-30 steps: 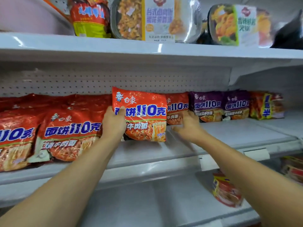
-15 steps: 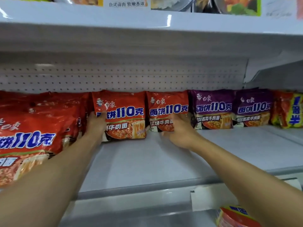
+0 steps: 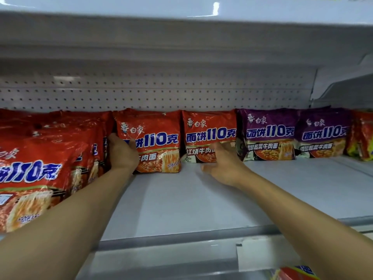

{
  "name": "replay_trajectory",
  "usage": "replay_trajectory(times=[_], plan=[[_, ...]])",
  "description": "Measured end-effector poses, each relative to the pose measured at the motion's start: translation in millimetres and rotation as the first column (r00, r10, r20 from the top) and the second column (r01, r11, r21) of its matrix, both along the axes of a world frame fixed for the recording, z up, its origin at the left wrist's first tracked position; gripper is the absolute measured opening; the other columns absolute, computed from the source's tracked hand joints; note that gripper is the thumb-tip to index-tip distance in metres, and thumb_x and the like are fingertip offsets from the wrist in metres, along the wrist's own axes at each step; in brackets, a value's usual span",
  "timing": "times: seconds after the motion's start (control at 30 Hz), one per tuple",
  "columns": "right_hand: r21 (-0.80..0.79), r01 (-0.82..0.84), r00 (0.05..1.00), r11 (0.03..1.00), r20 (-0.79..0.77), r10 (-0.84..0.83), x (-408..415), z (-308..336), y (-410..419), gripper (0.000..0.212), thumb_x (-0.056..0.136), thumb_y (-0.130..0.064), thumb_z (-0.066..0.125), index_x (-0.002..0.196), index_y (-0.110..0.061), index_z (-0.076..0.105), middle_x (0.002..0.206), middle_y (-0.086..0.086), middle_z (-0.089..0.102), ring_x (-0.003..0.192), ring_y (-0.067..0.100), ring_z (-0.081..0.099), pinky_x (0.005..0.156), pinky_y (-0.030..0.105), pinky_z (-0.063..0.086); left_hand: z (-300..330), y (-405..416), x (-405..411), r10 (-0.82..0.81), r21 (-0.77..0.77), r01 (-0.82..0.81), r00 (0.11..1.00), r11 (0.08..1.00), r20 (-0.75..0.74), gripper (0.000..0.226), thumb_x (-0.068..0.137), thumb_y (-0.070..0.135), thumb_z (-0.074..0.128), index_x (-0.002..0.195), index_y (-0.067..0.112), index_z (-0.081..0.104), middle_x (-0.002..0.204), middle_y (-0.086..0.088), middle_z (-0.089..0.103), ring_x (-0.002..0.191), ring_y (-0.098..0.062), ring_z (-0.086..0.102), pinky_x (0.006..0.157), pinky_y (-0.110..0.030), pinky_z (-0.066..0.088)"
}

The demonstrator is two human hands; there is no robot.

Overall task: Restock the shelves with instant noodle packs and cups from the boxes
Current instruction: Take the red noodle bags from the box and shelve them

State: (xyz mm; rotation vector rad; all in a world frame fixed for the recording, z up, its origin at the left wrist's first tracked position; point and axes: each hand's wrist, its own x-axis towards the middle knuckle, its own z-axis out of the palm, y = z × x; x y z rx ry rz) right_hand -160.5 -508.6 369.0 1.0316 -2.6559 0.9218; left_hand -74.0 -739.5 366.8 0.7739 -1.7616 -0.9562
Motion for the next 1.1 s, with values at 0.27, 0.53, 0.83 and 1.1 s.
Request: replay_trajectory(times=[0.27,0.53,0.83,1.1], plan=[[-0.020,0.064,0.997,0.998,-0.041,-0.065,37.2,11.1,14.5,0.059,0.084,-0.041,0.066,0.135,-0.027,0.039,0.140,0.001,0.035,0.134,0.026,0.025,0.109,0.041,0.027,4.7,28.0,30.4,0.073,-0.269,-0.006,0.968,0.963,0.239,0.078,0.085,0.005,0.064,0.148,0.002,0.016,0.140,-0.026,0.030,0.128,-0.041,0.036,0.107,-0.045,0.031],[-0.025,0.206,0.977,0.978,-0.050,-0.207,110.9,22.7,64.9,0.065,0.085,-0.036,0.067,0.139,-0.021,0.035,0.143,0.008,0.031,0.135,0.028,0.026,0.111,0.042,0.029,14.8,81.9,75.0,-0.088,-0.393,0.285,0.889,0.874,0.449,0.070,0.086,0.016,0.065,0.144,0.007,0.027,0.141,-0.021,0.033,0.129,-0.038,0.036,0.104,-0.047,0.035],[0.046,0.395,0.919,0.918,-0.025,-0.394,196.3,-3.6,142.8,0.070,0.088,-0.038,0.064,0.144,-0.015,0.030,0.147,0.010,0.027,0.137,0.027,0.020,0.110,0.040,0.026,-0.7,181.6,125.4,-0.376,-0.370,0.600,0.765,0.709,0.523,0.062,0.086,0.022,0.067,0.138,0.010,0.034,0.139,-0.016,0.042,0.126,-0.034,0.041,0.103,-0.044,0.038],[0.163,0.544,0.828,0.823,0.056,-0.558,246.4,-52.8,221.0,0.073,0.086,-0.041,0.065,0.143,-0.014,0.029,0.145,0.012,0.028,0.135,0.032,0.021,0.108,0.040,0.027,-50.4,275.7,155.1,-0.609,-0.294,0.818,0.567,0.494,0.554,0.063,0.087,0.021,0.065,0.141,0.015,0.032,0.140,-0.013,0.041,0.127,-0.031,0.041,0.101,-0.044,0.041]])
